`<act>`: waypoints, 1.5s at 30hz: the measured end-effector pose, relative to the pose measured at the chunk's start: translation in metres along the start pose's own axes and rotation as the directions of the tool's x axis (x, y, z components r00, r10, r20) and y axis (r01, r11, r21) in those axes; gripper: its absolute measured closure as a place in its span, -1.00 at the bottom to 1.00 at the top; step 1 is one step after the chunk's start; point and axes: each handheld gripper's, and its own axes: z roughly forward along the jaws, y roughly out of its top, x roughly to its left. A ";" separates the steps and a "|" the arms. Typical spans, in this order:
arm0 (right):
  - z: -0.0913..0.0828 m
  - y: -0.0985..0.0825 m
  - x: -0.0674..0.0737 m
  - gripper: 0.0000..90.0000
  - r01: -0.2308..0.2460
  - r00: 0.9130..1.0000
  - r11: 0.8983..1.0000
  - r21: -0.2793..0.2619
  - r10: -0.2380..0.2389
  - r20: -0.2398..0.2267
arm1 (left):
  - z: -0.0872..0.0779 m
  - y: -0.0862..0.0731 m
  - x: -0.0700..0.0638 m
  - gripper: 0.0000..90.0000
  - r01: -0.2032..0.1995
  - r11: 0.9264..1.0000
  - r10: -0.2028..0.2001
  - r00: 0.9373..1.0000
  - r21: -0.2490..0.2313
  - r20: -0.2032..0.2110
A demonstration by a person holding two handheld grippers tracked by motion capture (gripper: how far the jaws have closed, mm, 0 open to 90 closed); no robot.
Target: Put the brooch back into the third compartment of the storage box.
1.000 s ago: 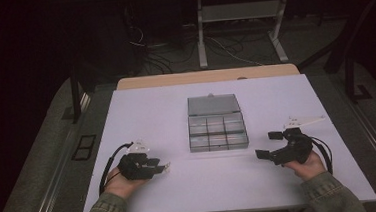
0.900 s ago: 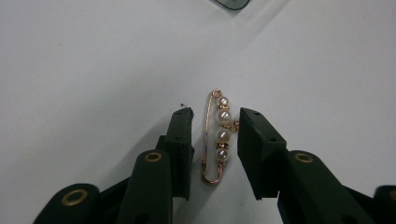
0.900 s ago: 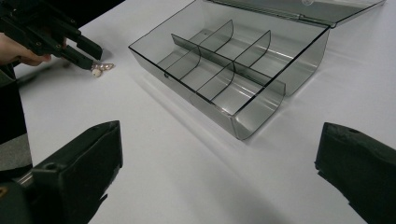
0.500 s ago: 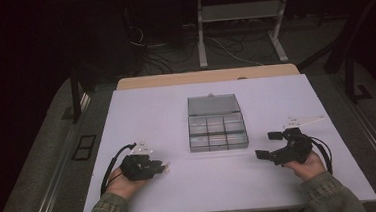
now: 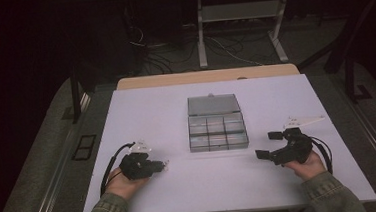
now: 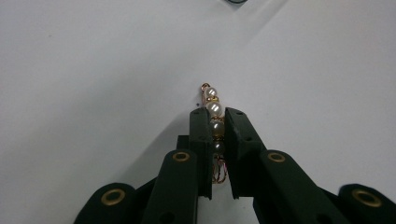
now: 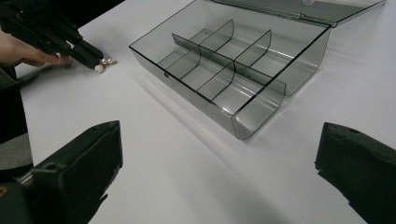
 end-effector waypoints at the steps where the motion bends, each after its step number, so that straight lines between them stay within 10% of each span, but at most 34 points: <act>1: 0.000 0.000 0.000 -0.99 0.000 1.000 1.000 0.000 0.000 0.000 | 0.000 0.000 0.000 0.79 0.002 1.000 -0.002 1.000 0.000 0.001; 16: 0.000 0.000 0.000 -0.99 0.001 1.000 1.000 0.003 -0.001 -0.003 | -0.009 0.007 0.000 0.79 0.045 0.994 -0.042 0.999 -0.096 0.029; 45: 0.000 0.000 0.000 -0.99 0.005 1.000 1.000 0.005 -0.005 -0.011 | -0.018 0.065 -0.014 0.79 -0.056 0.987 0.062 0.997 -0.151 0.038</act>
